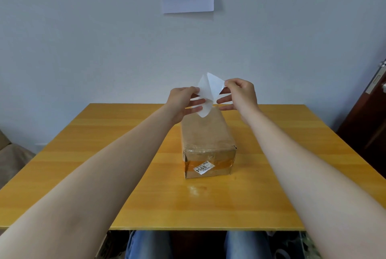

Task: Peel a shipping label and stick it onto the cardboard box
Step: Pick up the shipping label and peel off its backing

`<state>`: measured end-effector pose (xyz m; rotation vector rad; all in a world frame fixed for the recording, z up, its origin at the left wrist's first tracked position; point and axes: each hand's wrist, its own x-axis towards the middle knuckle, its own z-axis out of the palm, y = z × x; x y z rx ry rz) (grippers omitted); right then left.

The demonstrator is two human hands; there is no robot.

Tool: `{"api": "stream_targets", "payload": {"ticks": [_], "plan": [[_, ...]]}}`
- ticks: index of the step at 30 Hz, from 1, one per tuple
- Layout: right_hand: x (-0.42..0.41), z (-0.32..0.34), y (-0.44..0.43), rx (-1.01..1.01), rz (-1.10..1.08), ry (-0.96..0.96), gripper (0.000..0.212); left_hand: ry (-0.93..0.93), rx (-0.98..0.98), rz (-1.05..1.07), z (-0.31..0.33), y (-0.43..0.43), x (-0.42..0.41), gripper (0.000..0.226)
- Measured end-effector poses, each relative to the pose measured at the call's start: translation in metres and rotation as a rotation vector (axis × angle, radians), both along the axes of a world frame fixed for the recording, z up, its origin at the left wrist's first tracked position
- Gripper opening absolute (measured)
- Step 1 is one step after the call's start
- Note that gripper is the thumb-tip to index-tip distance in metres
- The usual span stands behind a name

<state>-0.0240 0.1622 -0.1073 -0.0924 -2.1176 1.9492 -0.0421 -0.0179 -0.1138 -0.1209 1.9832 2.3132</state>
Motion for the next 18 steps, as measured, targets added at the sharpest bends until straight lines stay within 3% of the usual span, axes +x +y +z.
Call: {"api": "stream_targets", "payload": {"ticks": [4,18], "plan": [[-0.001,0.000,0.003,-0.023,-0.025,-0.017,0.026,-0.027,0.074,0.046,-0.002,-0.004,-0.002,0.007],[-0.003,-0.005,0.013,-0.217,-0.089,-0.051,0.030,-0.131,0.144,0.137,-0.011,-0.023,-0.010,0.011]]}}
